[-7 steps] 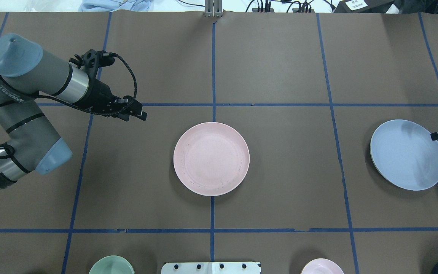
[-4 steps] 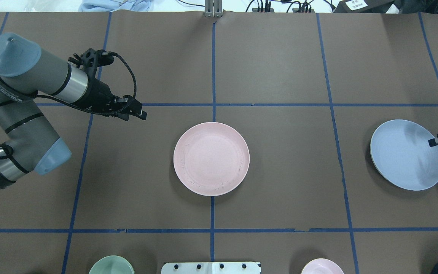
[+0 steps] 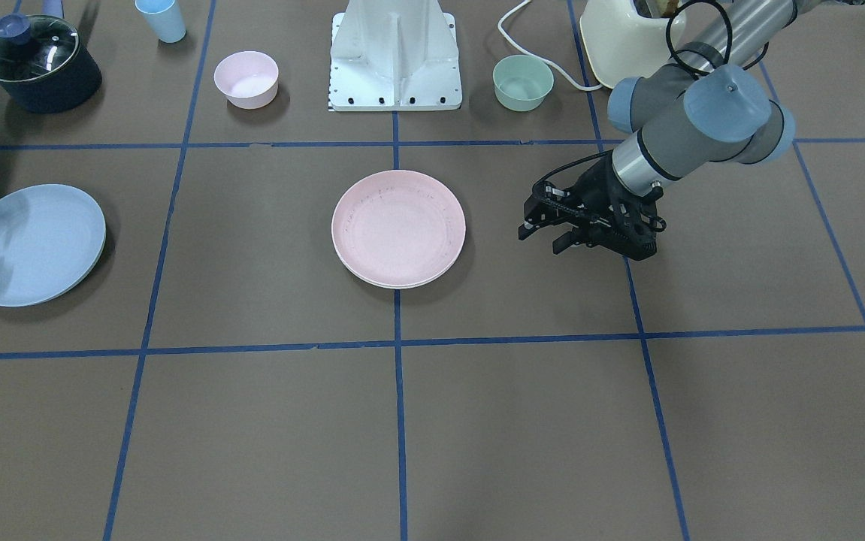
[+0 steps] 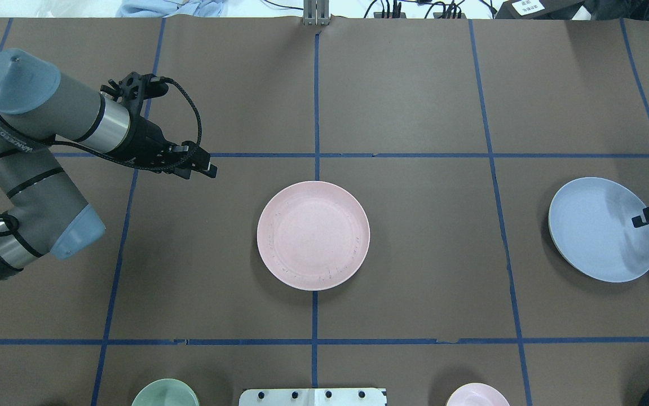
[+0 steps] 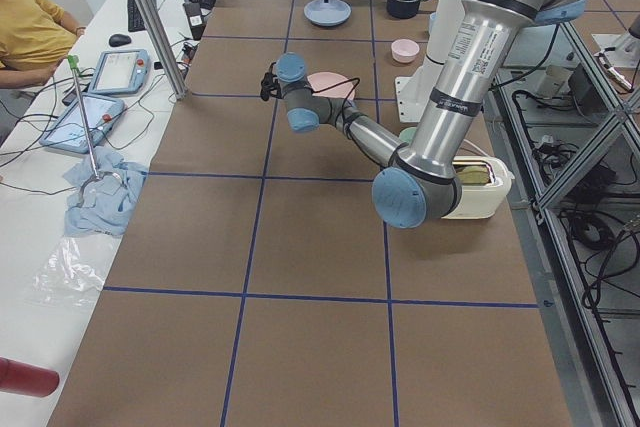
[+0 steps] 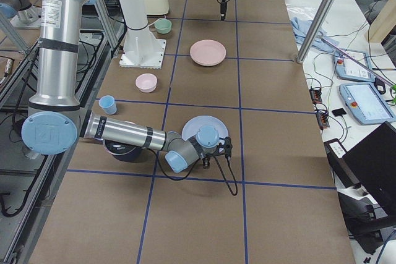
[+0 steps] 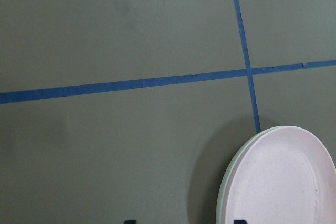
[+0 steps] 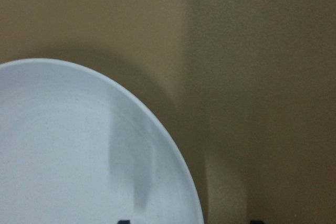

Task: Stack three plates with pink and blue
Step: 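Lower the right gripper to the rim of the light blue plate and grasp it, then carry the light blue plate with the right gripper onto the pink plate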

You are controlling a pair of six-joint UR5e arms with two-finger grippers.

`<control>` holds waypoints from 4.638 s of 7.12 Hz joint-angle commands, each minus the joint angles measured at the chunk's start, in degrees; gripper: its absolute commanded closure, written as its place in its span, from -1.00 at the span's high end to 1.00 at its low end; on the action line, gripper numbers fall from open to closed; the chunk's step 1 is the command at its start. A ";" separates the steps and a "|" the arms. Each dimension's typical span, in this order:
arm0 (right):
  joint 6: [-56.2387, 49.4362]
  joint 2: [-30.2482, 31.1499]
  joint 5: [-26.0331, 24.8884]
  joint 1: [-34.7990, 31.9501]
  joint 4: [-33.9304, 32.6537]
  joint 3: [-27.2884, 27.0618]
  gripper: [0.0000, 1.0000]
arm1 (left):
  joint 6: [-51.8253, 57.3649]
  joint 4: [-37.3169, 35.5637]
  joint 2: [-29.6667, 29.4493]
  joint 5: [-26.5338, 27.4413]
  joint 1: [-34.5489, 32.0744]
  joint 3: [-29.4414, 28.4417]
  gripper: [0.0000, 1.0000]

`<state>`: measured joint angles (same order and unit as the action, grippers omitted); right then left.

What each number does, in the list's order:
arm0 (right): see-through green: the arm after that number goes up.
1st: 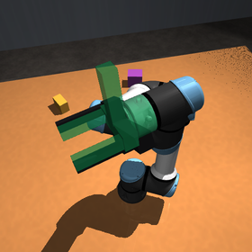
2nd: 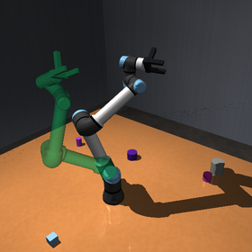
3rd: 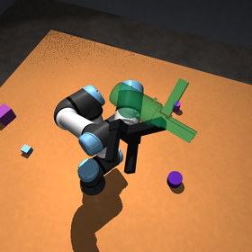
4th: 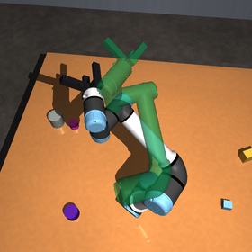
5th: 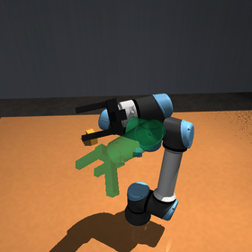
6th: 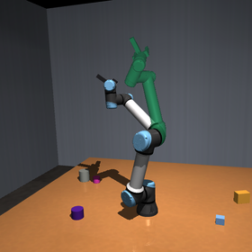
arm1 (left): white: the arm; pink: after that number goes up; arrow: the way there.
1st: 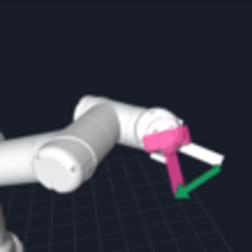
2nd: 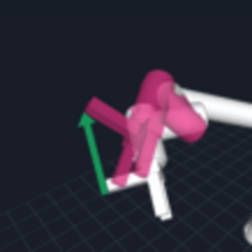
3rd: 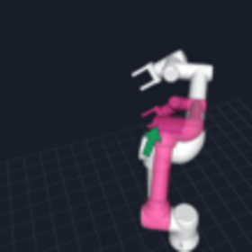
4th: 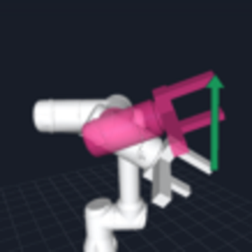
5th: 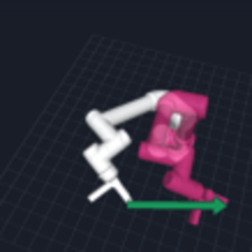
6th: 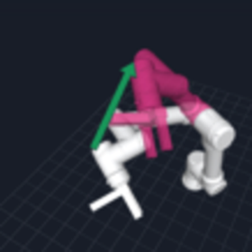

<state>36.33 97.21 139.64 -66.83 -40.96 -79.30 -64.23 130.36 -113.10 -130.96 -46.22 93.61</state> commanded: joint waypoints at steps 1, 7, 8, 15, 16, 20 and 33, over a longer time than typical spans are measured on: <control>0.06 -0.09 -0.07 0.03 0.00 0.89 -0.89 | 0.07 0.07 0.51 0.00 -0.01 0.09 0.38; 0.41 -0.09 0.36 0.03 0.09 0.03 -1.00 | 0.07 0.07 0.51 0.09 -0.01 0.09 0.38; 1.71 -0.09 0.54 0.03 0.09 -1.72 -1.00 | -0.02 0.07 0.51 0.17 -0.01 0.09 0.38; 41.81 -14.45 0.20 8.18 5.89 -9.91 -1.00 | 0.24 0.07 0.51 0.00 -0.18 0.17 0.39; 48.42 -18.33 -3.90 12.82 5.89 -10.17 -1.00 | 0.59 0.07 0.51 -0.09 -0.53 0.17 0.39; 58.24 -31.00 -15.52 26.91 -0.39 -10.52 -1.00 | 2.95 0.16 2.27 -0.26 -3.25 0.62 0.38; 57.27 -29.79 -25.73 38.09 -10.02 -17.56 -1.00 | 4.55 0.42 3.50 -0.09 -3.35 0.53 0.43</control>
<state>93.64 67.36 115.29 -28.98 -50.86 -96.84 -59.75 130.74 -109.60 -131.05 -49.58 94.19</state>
